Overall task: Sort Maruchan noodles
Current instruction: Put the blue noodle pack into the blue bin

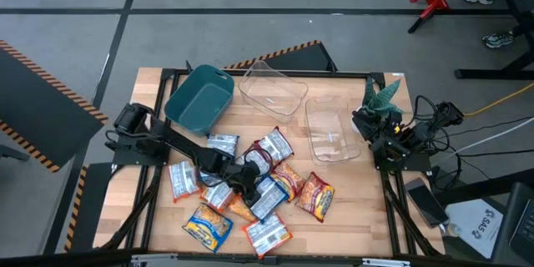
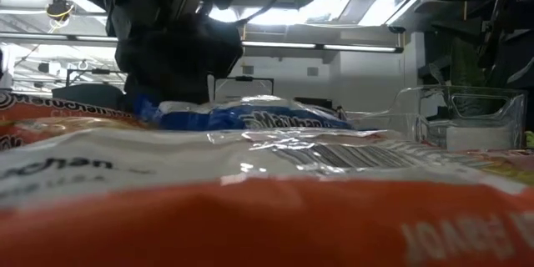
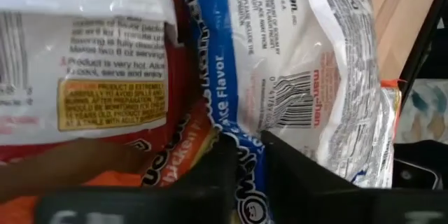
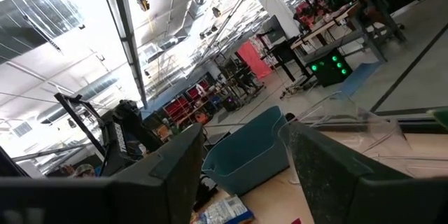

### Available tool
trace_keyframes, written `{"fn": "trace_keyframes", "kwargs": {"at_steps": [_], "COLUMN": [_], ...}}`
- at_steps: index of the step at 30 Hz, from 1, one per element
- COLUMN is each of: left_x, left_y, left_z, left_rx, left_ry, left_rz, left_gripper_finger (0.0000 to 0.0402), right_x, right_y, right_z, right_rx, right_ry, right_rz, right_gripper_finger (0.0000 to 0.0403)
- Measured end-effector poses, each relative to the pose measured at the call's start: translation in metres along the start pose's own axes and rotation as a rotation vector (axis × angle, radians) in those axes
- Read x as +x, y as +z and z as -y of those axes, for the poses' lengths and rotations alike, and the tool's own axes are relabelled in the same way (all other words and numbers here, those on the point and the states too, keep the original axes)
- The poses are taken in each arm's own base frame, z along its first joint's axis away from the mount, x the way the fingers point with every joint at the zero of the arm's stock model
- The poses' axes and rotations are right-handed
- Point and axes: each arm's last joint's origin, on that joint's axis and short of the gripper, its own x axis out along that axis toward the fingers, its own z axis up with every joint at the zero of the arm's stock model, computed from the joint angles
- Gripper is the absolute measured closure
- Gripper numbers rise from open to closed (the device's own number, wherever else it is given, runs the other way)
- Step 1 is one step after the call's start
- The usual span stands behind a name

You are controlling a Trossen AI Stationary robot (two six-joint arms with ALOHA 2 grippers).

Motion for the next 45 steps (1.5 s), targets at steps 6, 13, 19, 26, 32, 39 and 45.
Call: {"fn": "trace_keyframes", "kwargs": {"at_steps": [6, 13, 19, 26, 32, 39, 45], "left_x": [-0.003, -0.014, -0.040, -0.086, -0.127, -0.178, -0.216], "left_y": [0.004, 0.012, 0.017, 0.027, 0.032, 0.033, 0.032], "left_z": [0.000, 0.008, 0.018, 0.026, 0.024, 0.011, -0.011], "left_rx": [-0.036, -0.066, -0.085, -0.110, -0.124, -0.128, -0.148], "left_ry": [0.005, -0.060, -0.119, -0.152, -0.126, -0.046, 0.106], "left_rz": [0.025, 0.076, 0.136, 0.335, 0.506, 0.693, 0.848], "left_gripper_finger": [0.0397, 0.0399, 0.0400, 0.0401, 0.0401, 0.0401, 0.0401], "right_x": [0.000, 0.000, 0.000, 0.000, 0.000, 0.000, 0.000], "right_y": [0.000, 0.000, -0.001, -0.003, -0.004, -0.004, -0.005], "right_z": [0.000, 0.000, 0.001, 0.001, 0.002, 0.002, 0.003], "right_rx": [0.000, -0.001, -0.010, -0.013, -0.019, -0.025, -0.033], "right_ry": [-0.009, -0.010, -0.010, -0.021, -0.022, -0.032, -0.051], "right_rz": [0.002, 0.002, -0.004, -0.014, -0.018, -0.019, -0.019], "right_gripper_finger": [0.0198, 0.0198, 0.0198, 0.0198, 0.0198, 0.0198, 0.0198]}}
